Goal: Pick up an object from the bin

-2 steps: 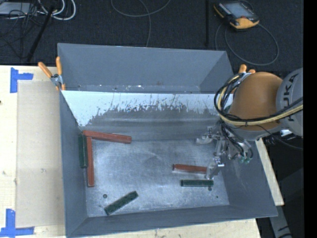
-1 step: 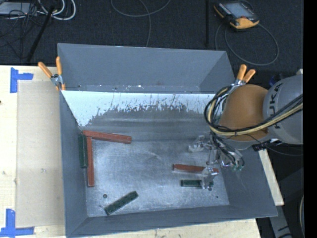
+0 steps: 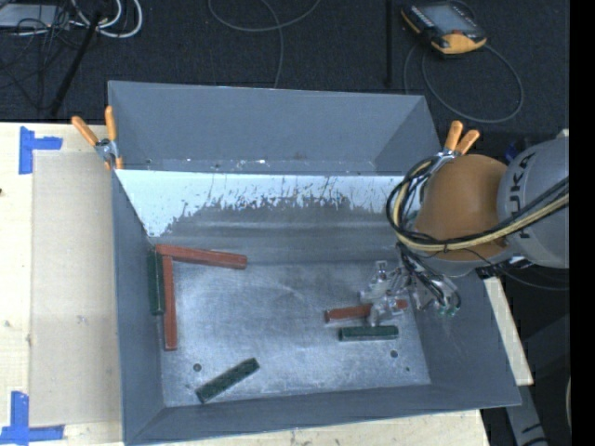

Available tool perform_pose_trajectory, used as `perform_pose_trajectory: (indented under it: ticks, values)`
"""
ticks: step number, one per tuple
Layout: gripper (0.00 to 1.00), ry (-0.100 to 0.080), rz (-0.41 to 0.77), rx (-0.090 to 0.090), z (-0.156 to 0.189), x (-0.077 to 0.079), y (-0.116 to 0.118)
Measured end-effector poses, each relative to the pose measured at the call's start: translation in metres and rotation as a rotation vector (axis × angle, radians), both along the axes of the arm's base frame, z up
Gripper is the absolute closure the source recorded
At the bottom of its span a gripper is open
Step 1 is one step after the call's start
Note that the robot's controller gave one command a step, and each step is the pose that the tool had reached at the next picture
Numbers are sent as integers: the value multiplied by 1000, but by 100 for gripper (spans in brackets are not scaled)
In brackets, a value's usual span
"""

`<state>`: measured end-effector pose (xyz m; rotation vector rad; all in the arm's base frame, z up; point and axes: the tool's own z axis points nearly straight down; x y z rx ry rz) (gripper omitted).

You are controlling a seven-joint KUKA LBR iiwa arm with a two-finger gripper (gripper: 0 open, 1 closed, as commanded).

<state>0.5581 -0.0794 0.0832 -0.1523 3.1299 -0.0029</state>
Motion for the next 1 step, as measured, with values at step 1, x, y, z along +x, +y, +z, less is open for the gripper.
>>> perform_pose_trajectory:
  ticks: [1]
  values:
    - [100, 0, 0, 0, 0, 0, 0]
